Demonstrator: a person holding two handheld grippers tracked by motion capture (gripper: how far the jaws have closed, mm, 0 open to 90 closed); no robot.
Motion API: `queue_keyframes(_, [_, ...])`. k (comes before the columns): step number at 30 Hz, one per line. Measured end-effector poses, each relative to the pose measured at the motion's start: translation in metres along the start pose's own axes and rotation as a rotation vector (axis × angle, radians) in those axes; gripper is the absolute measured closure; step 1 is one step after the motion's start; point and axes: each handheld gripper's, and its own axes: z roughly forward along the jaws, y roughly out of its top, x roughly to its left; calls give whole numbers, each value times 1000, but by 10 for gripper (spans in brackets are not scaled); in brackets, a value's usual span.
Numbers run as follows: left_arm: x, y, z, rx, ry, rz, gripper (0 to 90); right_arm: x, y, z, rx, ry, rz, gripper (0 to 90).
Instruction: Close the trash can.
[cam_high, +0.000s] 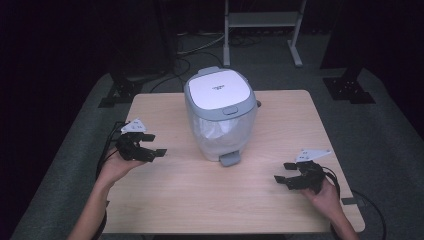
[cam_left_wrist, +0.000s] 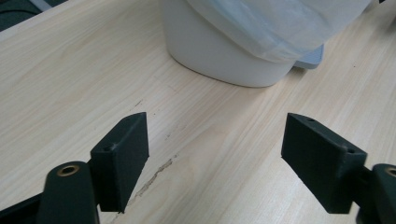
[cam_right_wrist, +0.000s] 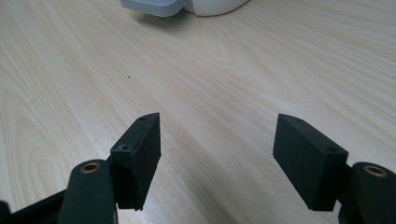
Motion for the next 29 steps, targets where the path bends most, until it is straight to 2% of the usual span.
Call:
queue_keyframes(10, [-7,-18,11,16,12,14,199,1,0,0,4,1,-4,311])
queue_keyframes(15, [-9,-23,14,13,9,11,198,0,0,0,2,3,-3,311])
queue_keyframes(21, [-14,-27,18,9,26,22,197,1,0,0,2,3,-3,311])
queue_keyframes(29, [-20,-34,23,-3,9,24,195,2,-1,-1,3,3,-2,311])
